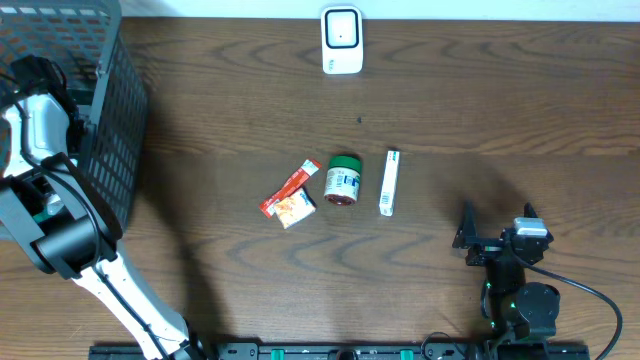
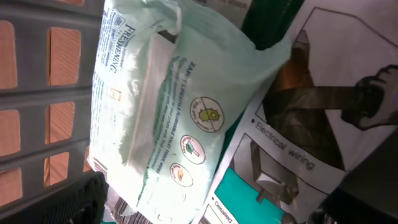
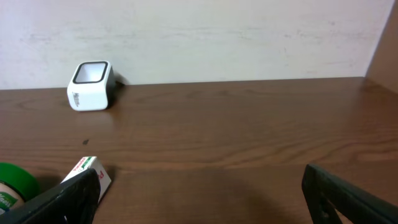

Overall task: Scan the item barcode
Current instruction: 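Reach the left gripper into the basket and grasp the green glove packs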

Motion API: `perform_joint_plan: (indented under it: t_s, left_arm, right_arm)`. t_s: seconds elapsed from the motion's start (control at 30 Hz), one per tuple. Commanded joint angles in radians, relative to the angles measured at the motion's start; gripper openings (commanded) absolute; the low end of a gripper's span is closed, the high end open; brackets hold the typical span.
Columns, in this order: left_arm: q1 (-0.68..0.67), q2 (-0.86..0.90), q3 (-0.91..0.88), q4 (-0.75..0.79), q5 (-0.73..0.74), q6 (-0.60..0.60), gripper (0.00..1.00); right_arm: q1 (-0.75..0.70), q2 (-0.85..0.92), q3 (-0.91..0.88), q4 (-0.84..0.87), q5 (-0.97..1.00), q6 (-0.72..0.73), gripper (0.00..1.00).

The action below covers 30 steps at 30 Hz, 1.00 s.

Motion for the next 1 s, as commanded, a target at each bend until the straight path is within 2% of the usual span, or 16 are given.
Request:
perform_joint_plan:
  t_s: [0.0,0.33,0.43,0.53,0.67,0.7,0.83,0.97]
  left_arm:
    - [0.014,0.02,-0.013,0.007,-0.033,-0.029,0.98]
    - [0.02,0.023,-0.193,0.167,-0.024,-0.028,0.97]
    - [0.021,0.023,-0.233,0.199,-0.02,-0.028,0.69]
    - [0.021,0.022,-0.239,0.203,0.034,-0.028,0.53]
    - [0.021,0.013,-0.23,0.2,0.036,-0.028,0.24]
    - [0.021,0.004,-0.228,0.198,0.036,-0.027,0.14]
    - [0.019,-0.071,-0.219,0.197,0.036,-0.028,0.07]
    - [0.011,-0.224,-0.214,0.199,0.036,-0.05,0.07]
  right_arm:
    - [0.01,-0.003,-0.001,-0.004,0.002,0.013,0.99]
    - [0.01,-0.003,-0.001,-0.004,0.002,0.013,0.99]
    - [0.01,-0.003,-0.001,-0.004,0.002,0.013,0.99]
    - [0.01,-0.003,-0.001,-0.004,0.002,0.013,0.99]
    - [0.01,-0.003,-0.001,-0.004,0.002,0.013,0.99]
    - [0.01,-0.003,-0.001,-0.004,0.002,0.013,0.99]
    - [0.01,-0.003,-0.001,-0.004,0.002,0.013,0.99]
    - [0.01,-0.003,-0.001,-0.004,0.001,0.013,0.99]
